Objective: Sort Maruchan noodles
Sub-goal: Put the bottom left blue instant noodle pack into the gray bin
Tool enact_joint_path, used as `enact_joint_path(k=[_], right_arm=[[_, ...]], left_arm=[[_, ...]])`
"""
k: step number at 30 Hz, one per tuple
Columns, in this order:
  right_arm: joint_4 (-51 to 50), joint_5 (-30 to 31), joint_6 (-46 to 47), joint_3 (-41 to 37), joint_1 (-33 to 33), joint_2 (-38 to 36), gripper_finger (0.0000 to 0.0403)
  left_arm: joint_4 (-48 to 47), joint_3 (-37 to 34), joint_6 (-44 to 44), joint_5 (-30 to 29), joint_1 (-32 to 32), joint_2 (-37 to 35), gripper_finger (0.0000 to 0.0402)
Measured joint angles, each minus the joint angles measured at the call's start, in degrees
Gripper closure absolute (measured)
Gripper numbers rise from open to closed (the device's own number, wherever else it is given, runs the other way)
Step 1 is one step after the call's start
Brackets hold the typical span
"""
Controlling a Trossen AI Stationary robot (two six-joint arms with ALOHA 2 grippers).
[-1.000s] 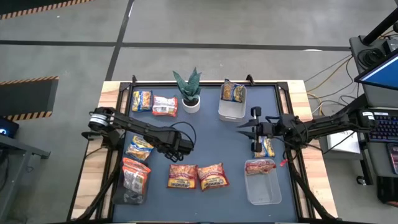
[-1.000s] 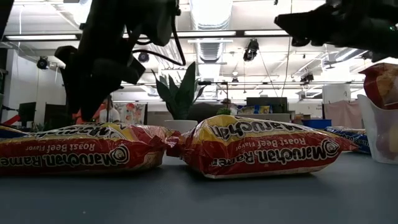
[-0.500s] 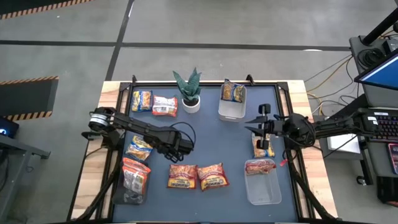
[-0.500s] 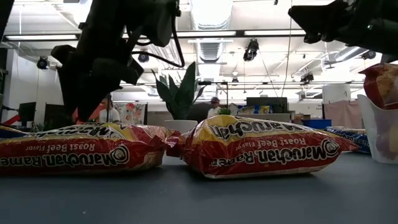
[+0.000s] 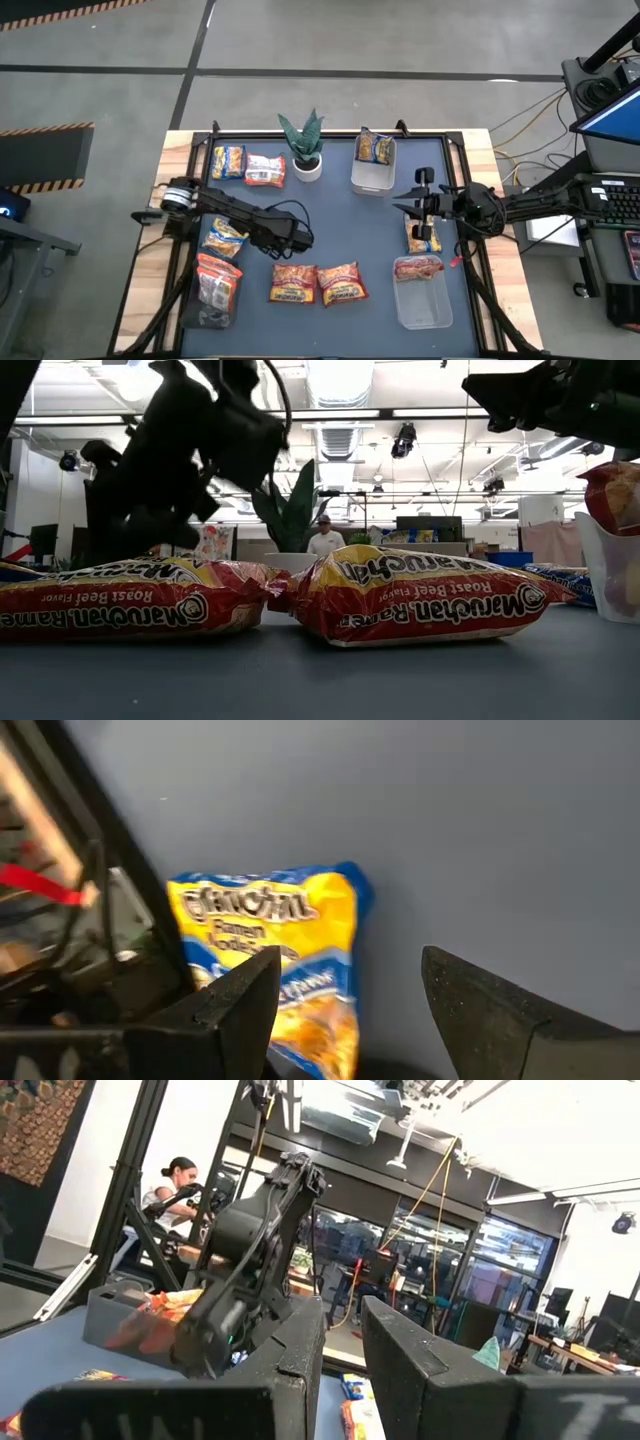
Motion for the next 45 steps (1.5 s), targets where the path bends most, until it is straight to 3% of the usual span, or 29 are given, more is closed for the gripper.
enact_joint_path(k=[11,21,26,36,41,45], right_arm=[[0.0,0.0,0.2,0.0,0.0,0.0,0.0339],[-0.1,0.1,0.1,0.0,0.0,0.0,0.0339],[-0.1,0.1,-0.2,0.0,0.0,0.0,0.0339],[-0.1,0.1,-0.3,0.0,0.0,0.0,0.0339],[-0.1,0.1,-0.3,0.0,0.0,0.0,0.0339],[-0.1,0.1,-0.4,0.0,0.0,0.0,0.0339]], left_arm=[[-0.4,-0.2,2.5,-0.2,0.0,4.3,0.0177],[0.5,-6.5,0.5,-0.2,-0.6,4.3,0.0188],[2.1,-8.5,0.3,-0.1,-1.1,4.3,0.0228],[2.4,-7.2,-0.3,-0.5,-1.1,4.2,0.0382],[3.0,-2.6,0.9,-3.6,-1.1,4.2,0.0386],[3.8,3.8,7.4,-9.9,-1.1,4.2,0.0384]])
